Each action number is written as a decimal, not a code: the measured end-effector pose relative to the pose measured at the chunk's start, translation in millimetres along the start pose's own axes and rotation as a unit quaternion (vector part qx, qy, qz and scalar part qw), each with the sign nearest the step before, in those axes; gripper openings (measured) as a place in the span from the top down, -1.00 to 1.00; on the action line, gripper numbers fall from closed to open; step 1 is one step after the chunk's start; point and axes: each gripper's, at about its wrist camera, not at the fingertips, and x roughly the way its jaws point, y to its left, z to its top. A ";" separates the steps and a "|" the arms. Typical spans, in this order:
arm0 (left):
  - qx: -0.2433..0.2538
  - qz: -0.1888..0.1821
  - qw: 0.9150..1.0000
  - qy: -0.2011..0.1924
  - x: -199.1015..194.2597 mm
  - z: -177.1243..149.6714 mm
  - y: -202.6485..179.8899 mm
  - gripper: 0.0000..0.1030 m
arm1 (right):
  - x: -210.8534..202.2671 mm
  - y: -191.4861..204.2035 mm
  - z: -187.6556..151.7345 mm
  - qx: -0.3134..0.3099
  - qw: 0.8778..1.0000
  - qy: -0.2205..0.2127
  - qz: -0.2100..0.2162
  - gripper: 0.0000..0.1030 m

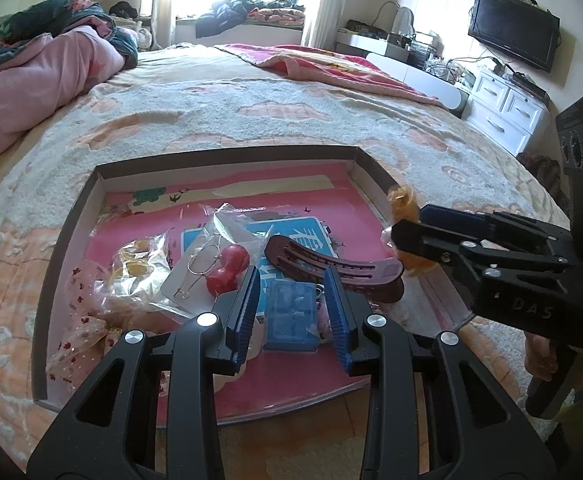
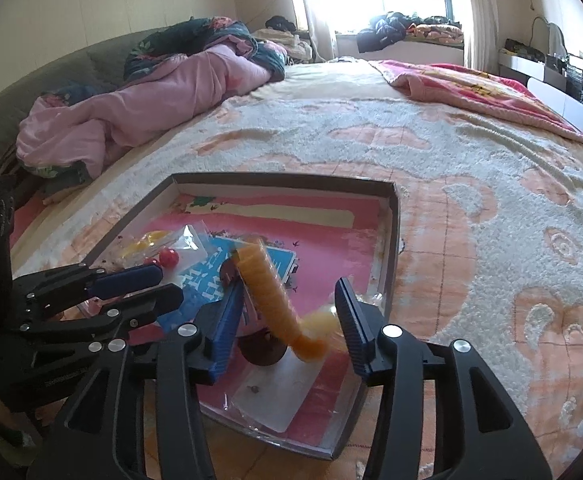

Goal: Organize jewelry

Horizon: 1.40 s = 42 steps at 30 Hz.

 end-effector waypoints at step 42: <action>-0.031 0.058 0.994 -0.089 -114.0 -23.0 7.8 -0.78 | -125.0 46.0 -44.9 0.004 0.991 -0.124 -0.046 -0.87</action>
